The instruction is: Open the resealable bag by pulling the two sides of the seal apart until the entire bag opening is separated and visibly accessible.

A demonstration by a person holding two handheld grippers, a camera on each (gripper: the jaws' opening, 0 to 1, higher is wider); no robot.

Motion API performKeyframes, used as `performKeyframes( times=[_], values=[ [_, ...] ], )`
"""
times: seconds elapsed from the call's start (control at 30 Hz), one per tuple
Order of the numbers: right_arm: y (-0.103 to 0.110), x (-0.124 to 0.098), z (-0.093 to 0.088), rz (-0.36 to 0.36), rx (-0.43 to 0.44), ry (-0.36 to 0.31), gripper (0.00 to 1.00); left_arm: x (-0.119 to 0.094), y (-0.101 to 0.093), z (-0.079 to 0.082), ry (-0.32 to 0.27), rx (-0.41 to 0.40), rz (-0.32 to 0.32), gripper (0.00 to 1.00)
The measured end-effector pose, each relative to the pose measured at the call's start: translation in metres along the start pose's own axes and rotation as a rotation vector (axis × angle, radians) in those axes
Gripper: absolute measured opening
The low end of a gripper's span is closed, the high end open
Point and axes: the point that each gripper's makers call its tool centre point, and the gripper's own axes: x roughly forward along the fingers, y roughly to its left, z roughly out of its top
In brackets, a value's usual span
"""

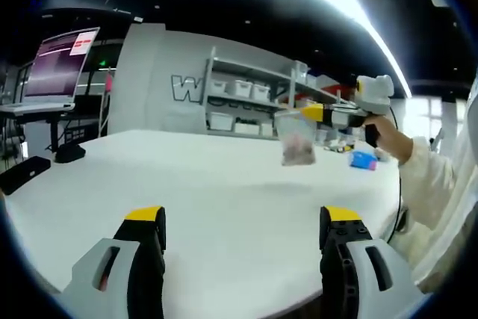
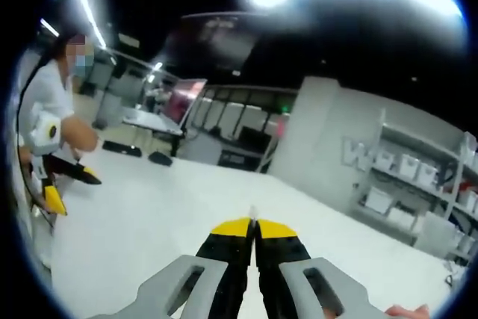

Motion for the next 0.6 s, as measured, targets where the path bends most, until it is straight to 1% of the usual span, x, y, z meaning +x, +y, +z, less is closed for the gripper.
performKeyframes(
  times=[0.37,0.6],
  values=[
    [0.015,-0.013,0.0,0.027,0.015,-0.005,0.0,0.0,-0.001,0.0,0.003,0.0,-0.007,0.83],
    [0.022,-0.023,-0.002,0.043,0.042,-0.005,0.0,0.001,-0.001,-0.001,0.006,0.0,-0.009,0.83]
  ],
)
